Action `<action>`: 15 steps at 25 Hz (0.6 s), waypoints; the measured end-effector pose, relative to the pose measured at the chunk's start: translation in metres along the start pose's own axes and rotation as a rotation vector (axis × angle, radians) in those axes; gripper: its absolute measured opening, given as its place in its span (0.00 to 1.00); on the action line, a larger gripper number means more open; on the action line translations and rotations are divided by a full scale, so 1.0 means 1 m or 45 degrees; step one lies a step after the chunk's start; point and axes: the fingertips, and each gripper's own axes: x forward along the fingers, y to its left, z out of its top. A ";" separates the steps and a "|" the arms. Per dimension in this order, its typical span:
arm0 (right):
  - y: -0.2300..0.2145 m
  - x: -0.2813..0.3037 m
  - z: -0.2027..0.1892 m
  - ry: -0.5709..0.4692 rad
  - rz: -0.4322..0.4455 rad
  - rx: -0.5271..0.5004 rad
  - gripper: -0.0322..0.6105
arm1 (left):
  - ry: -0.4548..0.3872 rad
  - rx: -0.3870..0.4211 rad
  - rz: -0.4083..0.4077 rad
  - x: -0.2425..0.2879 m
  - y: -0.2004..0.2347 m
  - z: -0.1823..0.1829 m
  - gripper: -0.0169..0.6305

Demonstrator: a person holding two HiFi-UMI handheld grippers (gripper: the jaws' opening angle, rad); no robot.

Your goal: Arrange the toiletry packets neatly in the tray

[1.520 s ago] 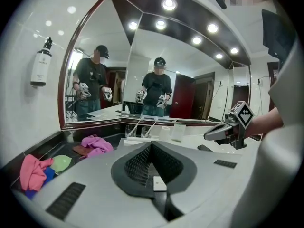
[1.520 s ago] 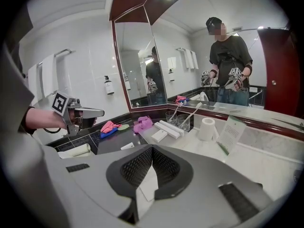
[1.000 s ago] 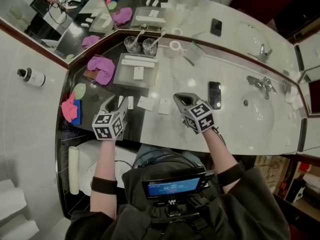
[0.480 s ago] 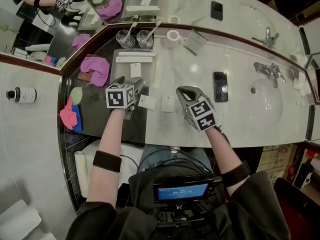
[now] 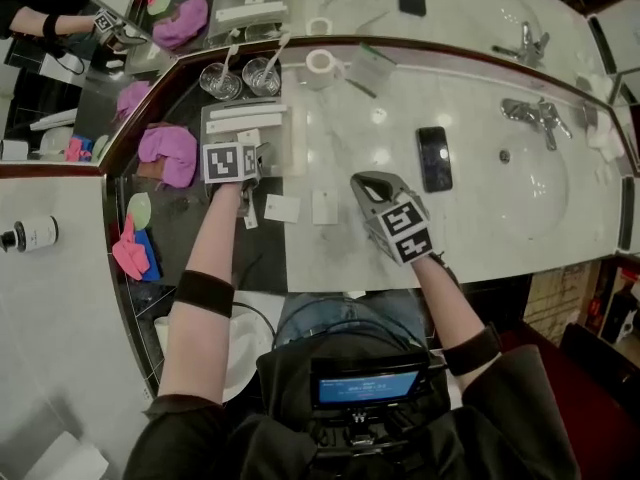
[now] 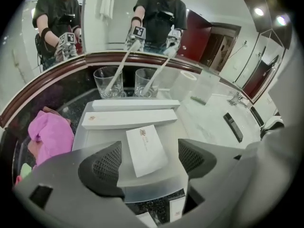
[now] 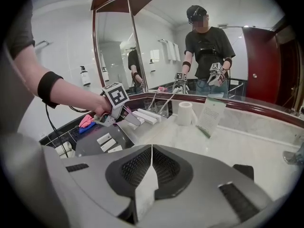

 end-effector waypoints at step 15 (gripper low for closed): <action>-0.017 -0.010 -0.018 0.017 -0.009 0.052 0.08 | -0.002 0.072 0.144 0.002 0.012 -0.008 0.39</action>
